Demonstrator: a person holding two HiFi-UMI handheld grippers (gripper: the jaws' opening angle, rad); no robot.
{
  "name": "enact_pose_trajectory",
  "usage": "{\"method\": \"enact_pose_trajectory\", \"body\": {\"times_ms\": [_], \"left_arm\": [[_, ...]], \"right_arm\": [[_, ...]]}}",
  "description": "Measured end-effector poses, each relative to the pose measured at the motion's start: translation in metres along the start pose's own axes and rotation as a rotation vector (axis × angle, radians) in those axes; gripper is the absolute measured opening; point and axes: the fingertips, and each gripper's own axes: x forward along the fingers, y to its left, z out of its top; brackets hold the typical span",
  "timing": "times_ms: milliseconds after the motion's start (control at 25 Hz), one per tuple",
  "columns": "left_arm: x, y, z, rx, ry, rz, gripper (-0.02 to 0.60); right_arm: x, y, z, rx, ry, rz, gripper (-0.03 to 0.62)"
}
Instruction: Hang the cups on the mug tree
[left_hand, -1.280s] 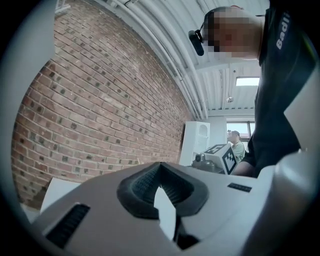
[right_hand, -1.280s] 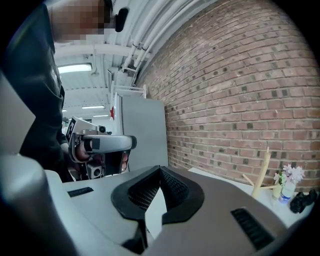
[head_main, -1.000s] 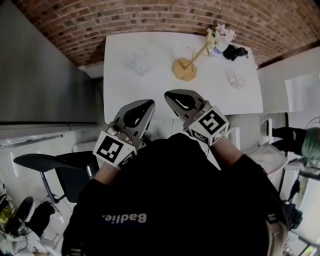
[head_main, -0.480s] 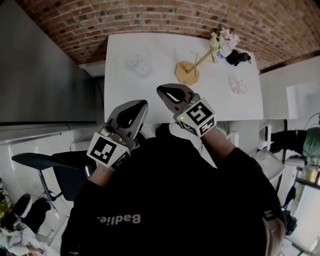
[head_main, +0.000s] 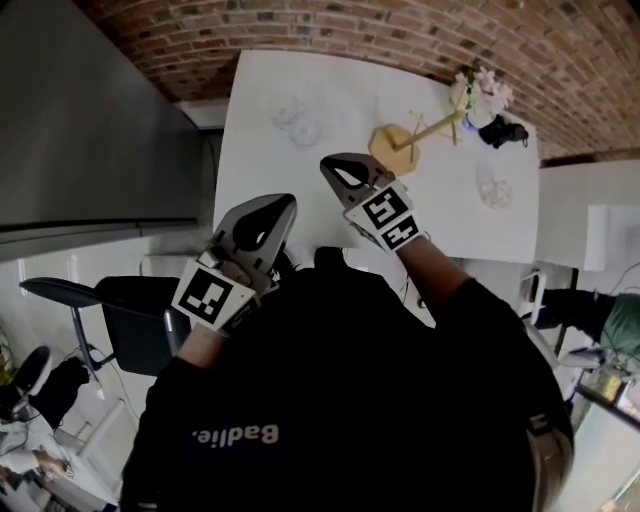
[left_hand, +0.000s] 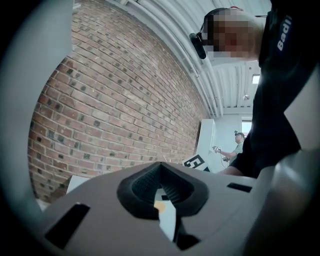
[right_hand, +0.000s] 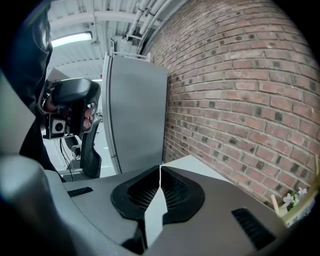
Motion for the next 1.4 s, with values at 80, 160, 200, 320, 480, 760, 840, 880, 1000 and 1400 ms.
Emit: {"method": "enact_pose_trajectory", "body": {"times_ms": [80,160,200,320,480,760,840,880,1000,1400], "left_arm": [[0.003,0.006,-0.001,-0.007,-0.003,0.017,0.000],[0.005,0.011,-0.003,-0.017,-0.003,0.032,0.000],[0.006,0.012,-0.004,-0.021,-0.001,0.038,0.000],[0.010,0.016,-0.006,-0.028,0.005,0.047,0.000],[0.012,0.022,-0.007,-0.039,0.015,0.069,0.001],[0.005,0.035,-0.006,-0.041,-0.001,0.129,0.000],[0.002,0.038,-0.008,-0.045,0.000,0.142,0.001],[0.001,0.040,-0.009,-0.047,0.000,0.148,0.000],[-0.005,0.046,-0.010,-0.056,-0.007,0.169,0.001],[-0.017,0.058,-0.011,-0.065,-0.009,0.215,0.001]], "right_arm": [[0.010,-0.005,-0.008,-0.018,0.024,0.010,0.031],[0.018,-0.009,-0.015,-0.033,0.045,0.022,0.031],[0.022,-0.011,-0.017,-0.044,0.054,0.026,0.031],[0.035,-0.017,-0.027,-0.091,0.089,0.039,0.031],[0.052,-0.023,-0.041,-0.155,0.144,0.061,0.032],[0.083,-0.029,-0.060,-0.347,0.246,0.103,0.032],[0.095,-0.029,-0.066,-0.396,0.279,0.117,0.034],[0.100,-0.029,-0.069,-0.421,0.298,0.125,0.038],[0.116,-0.028,-0.083,-0.487,0.371,0.151,0.098],[0.153,-0.031,-0.115,-0.703,0.590,0.226,0.124]]}}
